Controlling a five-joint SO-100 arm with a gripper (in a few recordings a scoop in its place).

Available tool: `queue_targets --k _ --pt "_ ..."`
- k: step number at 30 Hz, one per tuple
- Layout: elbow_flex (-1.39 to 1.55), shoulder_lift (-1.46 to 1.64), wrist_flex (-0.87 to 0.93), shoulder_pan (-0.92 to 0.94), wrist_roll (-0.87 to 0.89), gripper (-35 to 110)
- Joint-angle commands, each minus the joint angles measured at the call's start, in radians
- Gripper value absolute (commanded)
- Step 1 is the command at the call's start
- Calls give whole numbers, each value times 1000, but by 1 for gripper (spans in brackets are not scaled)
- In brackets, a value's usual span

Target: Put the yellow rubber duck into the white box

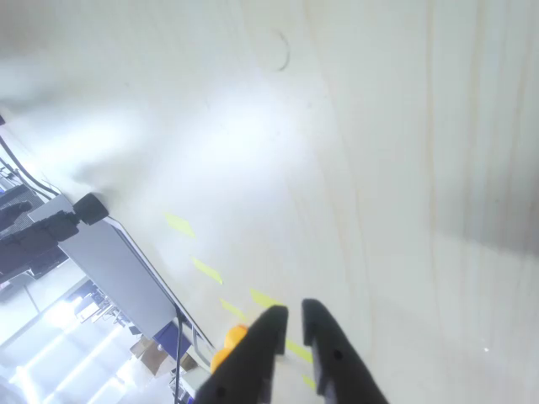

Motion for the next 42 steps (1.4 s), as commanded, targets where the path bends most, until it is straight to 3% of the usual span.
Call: queue_targets --k 1,36,42 --pt "12 52 18 -28 0 0" --pt "12 52 17 -34 -8 0" --pt "-49 49 -71 0 -141 0"
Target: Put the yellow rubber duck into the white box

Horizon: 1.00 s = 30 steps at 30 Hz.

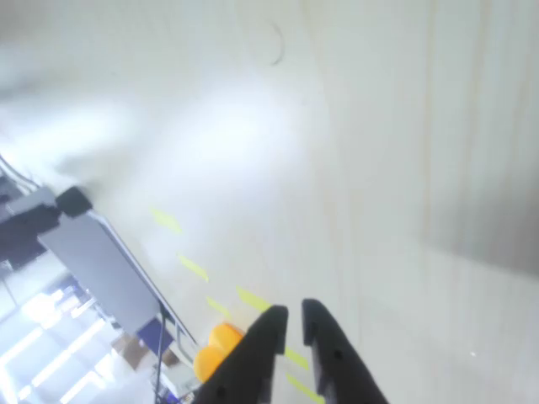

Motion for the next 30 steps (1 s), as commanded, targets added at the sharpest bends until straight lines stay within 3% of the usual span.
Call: queue_targets --k 1,10,17,22,25,30 --pt "-103 37 -75 38 -95 0" --pt "-735 -442 -55 44 -497 0" --pt "-1177 -822 115 6 -577 2" --pt "-1249 -1014 192 -81 -727 24" --pt "-1233 -1108 213 -97 -742 50" --pt "-1275 -1253 276 -183 -833 64"
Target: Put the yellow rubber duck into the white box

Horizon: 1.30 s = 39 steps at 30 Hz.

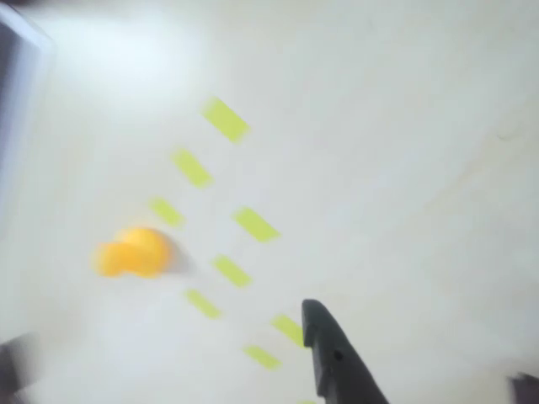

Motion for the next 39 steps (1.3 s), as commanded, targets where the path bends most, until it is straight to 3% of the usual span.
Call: queue_targets --k 1,10,18,23,39 --pt "-164 -114 71 -101 -67 65" --pt "-532 -439 152 -221 149 67" --pt "-862 -724 213 -272 238 65" --pt "-1230 -1008 325 -281 236 65" --pt "-1503 -1355 327 -440 192 66"
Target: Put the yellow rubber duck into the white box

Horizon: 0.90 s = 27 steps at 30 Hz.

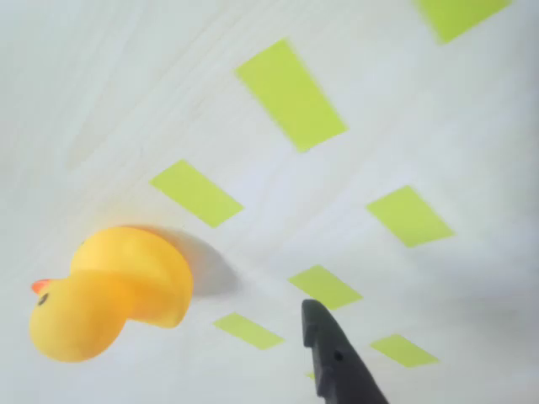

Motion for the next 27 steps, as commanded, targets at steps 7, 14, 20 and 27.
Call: queue_targets --k 7,14,20,27 --pt "-261 -80 14 -101 17 66" --pt "-334 -155 12 -133 54 63" --pt "-400 -219 5 -133 63 61" --pt "-433 -249 -34 -107 81 56"
